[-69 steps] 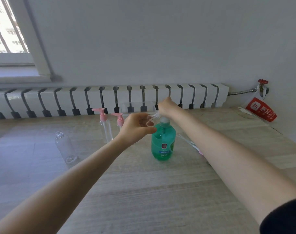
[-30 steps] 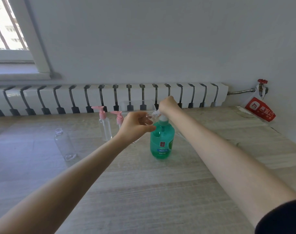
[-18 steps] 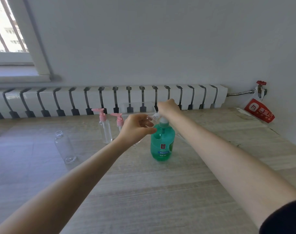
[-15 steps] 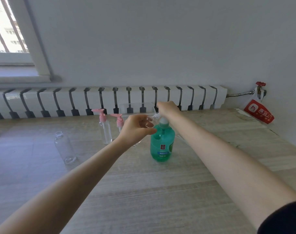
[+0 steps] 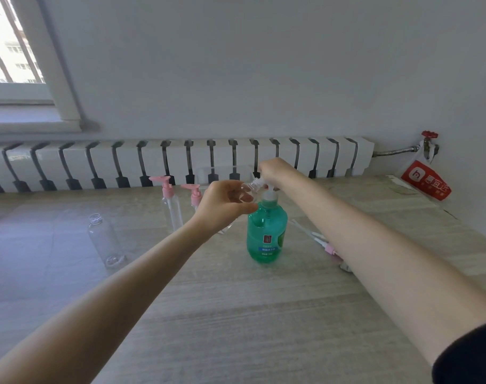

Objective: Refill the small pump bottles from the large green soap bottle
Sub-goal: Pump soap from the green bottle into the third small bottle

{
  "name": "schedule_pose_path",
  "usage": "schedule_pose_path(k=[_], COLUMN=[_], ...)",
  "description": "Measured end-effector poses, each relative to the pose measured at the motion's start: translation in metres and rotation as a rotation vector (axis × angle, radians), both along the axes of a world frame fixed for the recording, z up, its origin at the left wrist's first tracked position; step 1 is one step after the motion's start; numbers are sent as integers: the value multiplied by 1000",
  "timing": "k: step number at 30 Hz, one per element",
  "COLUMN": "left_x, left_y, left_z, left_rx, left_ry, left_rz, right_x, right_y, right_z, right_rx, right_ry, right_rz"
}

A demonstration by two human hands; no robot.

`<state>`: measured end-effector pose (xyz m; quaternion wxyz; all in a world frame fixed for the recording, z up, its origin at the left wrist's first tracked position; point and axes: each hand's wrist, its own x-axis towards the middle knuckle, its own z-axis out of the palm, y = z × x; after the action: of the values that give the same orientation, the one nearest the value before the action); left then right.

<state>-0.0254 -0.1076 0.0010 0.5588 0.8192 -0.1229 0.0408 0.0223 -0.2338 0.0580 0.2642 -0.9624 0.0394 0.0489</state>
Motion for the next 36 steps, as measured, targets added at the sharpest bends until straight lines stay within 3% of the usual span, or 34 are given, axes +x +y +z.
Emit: schedule_pose_path(k=[5,13,29,36], left_x=[-1,-1,-1,-1], left_y=[0,1,1,0], left_z=[-1,-10,-6,2], left_rx=[-2,17,32,8], left_ry=[-2,-7,11,11], left_rz=[2,7,-3,4], right_x=[1,5,4,6], right_y=[-2,0,0,2], right_z=[-2,-12,-12,-2], right_rx=[-300,-420,-389,-127], right_ry=[1,-19,-22,-36], right_rz=[163,174,126,-23])
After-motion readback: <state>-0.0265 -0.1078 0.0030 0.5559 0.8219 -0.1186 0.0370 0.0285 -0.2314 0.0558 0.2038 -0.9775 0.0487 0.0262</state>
